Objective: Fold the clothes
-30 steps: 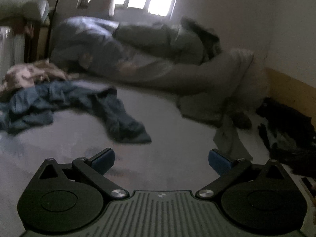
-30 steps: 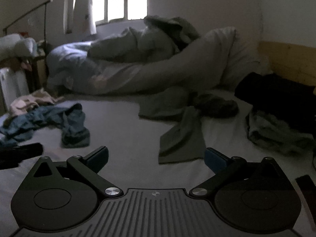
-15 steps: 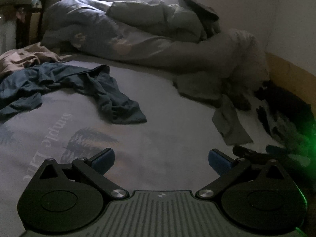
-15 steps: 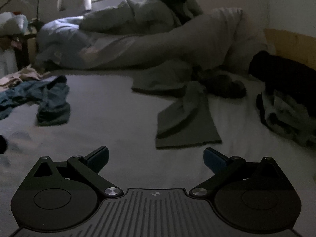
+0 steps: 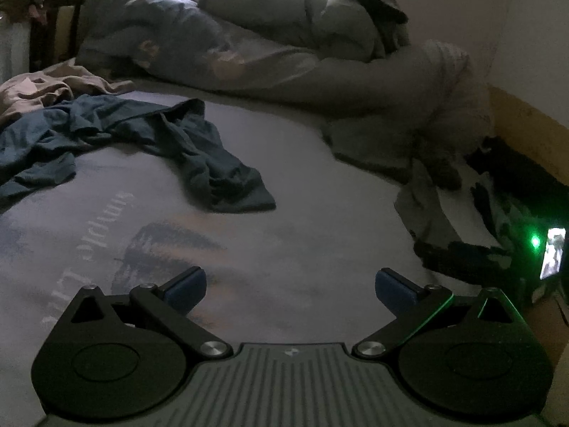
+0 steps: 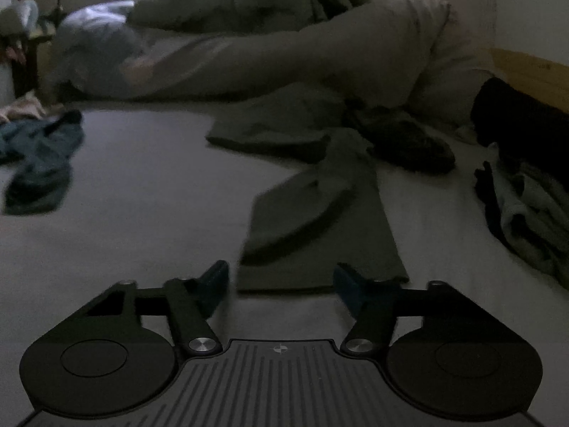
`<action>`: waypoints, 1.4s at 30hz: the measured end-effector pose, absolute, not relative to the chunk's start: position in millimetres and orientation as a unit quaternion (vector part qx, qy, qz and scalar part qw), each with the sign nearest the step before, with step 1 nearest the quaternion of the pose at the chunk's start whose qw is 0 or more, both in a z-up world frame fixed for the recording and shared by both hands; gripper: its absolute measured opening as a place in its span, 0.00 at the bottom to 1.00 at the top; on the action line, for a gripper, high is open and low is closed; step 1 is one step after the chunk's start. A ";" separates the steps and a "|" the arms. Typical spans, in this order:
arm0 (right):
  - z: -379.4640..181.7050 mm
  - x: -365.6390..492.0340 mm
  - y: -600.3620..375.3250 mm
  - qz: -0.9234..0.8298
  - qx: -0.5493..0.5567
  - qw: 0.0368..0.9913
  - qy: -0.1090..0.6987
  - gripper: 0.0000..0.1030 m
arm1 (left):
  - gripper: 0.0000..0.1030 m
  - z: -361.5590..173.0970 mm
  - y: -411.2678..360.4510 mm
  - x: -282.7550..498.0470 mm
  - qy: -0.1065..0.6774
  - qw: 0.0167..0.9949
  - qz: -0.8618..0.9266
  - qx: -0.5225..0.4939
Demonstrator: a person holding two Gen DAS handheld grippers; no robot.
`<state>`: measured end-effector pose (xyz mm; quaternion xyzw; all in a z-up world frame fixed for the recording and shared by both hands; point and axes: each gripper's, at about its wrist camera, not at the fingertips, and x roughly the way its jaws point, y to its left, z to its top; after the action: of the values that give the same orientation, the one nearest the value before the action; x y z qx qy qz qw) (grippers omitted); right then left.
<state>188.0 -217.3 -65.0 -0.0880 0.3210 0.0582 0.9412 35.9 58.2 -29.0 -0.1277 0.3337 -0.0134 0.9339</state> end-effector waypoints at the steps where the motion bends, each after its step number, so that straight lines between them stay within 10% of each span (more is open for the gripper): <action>1: -66.3 191.3 -217.4 0.061 -0.091 0.940 0.322 0.65 | 1.00 -31.4 57.6 38.2 0.339 0.932 -0.014 -0.126; 6: -67.9 202.5 -211.7 0.081 -0.114 0.936 0.322 0.57 | 1.00 -42.8 54.6 45.5 0.357 0.926 -0.021 -0.122; 11: -76.0 202.9 -212.0 0.080 -0.129 0.934 0.324 0.14 | 1.00 -46.4 56.0 45.9 0.362 0.921 -0.031 -0.140; 42: 26.2 -15.6 -160.3 0.347 -0.055 0.876 0.331 0.09 | 1.00 -43.6 100.3 48.1 0.351 0.912 0.008 -0.212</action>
<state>-15.6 -160.3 26.2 -0.0545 0.3313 0.3472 0.8756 48.1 100.3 -43.6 -0.2116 0.3507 0.0076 0.9122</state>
